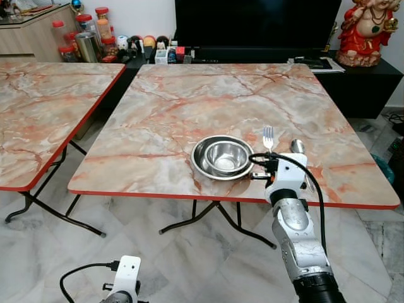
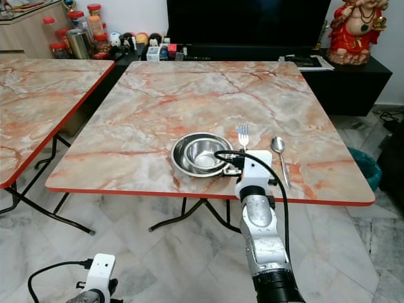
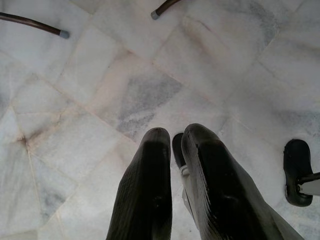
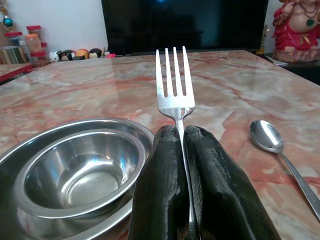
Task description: Setting the table
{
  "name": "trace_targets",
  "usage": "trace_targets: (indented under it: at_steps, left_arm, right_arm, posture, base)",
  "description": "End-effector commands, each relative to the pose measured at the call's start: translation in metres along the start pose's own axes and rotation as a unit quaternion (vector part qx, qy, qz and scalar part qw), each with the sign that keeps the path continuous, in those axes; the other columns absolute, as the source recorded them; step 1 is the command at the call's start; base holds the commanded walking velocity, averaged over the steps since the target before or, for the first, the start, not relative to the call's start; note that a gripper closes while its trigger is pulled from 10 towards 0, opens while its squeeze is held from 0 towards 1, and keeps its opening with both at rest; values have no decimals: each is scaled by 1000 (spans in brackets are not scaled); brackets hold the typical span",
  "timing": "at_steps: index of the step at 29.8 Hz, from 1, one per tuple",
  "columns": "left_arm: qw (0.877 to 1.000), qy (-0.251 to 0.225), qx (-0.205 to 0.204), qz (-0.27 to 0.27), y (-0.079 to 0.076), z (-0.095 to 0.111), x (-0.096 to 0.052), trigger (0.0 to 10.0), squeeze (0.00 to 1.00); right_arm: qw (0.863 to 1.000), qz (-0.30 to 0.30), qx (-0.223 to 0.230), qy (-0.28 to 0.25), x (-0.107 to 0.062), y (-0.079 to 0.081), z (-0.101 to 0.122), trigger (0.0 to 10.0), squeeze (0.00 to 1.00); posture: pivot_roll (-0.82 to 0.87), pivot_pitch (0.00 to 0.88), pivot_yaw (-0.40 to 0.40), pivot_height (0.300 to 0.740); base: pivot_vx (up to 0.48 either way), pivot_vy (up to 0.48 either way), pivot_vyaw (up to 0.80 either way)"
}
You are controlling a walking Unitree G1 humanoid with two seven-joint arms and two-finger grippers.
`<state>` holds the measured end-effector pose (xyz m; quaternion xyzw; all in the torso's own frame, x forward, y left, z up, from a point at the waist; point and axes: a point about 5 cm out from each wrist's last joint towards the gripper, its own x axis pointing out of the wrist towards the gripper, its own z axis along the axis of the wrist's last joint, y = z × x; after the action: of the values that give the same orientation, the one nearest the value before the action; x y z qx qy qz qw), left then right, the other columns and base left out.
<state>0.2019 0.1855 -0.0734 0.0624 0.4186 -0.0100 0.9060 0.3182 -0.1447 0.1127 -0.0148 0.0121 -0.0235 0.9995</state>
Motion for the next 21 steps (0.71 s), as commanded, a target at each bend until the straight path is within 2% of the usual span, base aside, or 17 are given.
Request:
trace_targets:
  at_steps: [1, 12, 16, 21]
  left_arm:
    - [1000, 2, 3, 2, 2, 0, 0, 10000, 0]
    - [1000, 1, 2, 4, 3, 0, 0, 10000, 0]
    - [1000, 0, 3, 4, 3, 0, 0, 10000, 0]
    - [1000, 0, 3, 4, 3, 0, 0, 10000, 0]
  right_arm:
    - [1000, -1, 0, -8, 2, -1, 6, 10000, 0]
    - [1000, 1, 2, -3, 2, 2, 5, 10000, 0]
    - [1000, -5, 4, -5, 3, 1, 5, 10000, 0]
    - [1000, -4, 1, -8, 3, 1, 6, 10000, 0]
  posture:
    - [-53, 0, 14, 736]
    - [-51, 0, 16, 736]
    - [-50, 0, 15, 736]
    - [-50, 0, 15, 736]
  base:
    - [0, 0, 0]
    - [0, 0, 0]
    - [265, 0, -705]
    - [279, 0, 0]
